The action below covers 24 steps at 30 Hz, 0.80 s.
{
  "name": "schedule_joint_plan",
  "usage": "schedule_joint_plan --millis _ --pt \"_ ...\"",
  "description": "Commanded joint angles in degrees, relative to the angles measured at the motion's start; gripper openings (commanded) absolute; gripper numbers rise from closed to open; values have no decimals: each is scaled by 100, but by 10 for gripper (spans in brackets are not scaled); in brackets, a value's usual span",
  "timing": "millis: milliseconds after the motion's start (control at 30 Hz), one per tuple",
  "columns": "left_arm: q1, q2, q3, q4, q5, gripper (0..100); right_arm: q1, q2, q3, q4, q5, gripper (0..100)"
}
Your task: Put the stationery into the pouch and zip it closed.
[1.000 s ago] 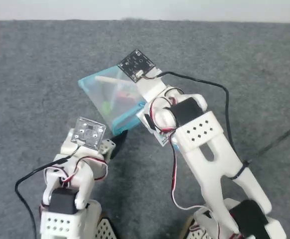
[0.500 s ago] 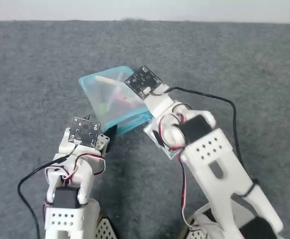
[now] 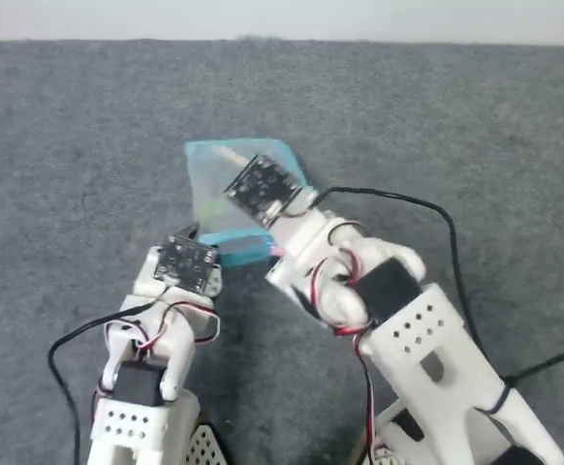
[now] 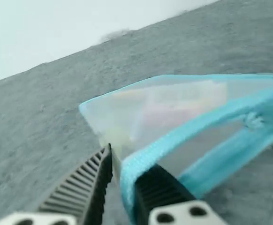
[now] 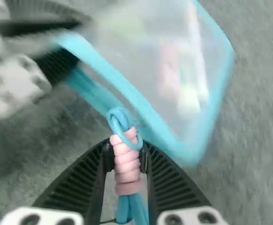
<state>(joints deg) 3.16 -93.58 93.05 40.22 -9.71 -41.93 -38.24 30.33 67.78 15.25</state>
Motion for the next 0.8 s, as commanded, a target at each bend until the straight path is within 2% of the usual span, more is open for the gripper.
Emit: schedule_joint_plan --millis 0,200,400,467,667,767 --pt "404 -26 -92 -79 273 11 -435 -224 -9 -347 97 6" --pt "448 -26 -180 -26 396 10 -1165 -224 448 -1015 211 6" --pt "404 -26 -180 9 475 10 -1007 -295 563 -875 220 13" --pt "396 -26 -180 9 475 10 -813 -409 589 -585 237 59" --pt "396 -26 -347 141 484 11 -629 -1411 835 400 993 310" --pt "396 -26 -382 167 484 11 -585 -2079 1073 681 1178 316"
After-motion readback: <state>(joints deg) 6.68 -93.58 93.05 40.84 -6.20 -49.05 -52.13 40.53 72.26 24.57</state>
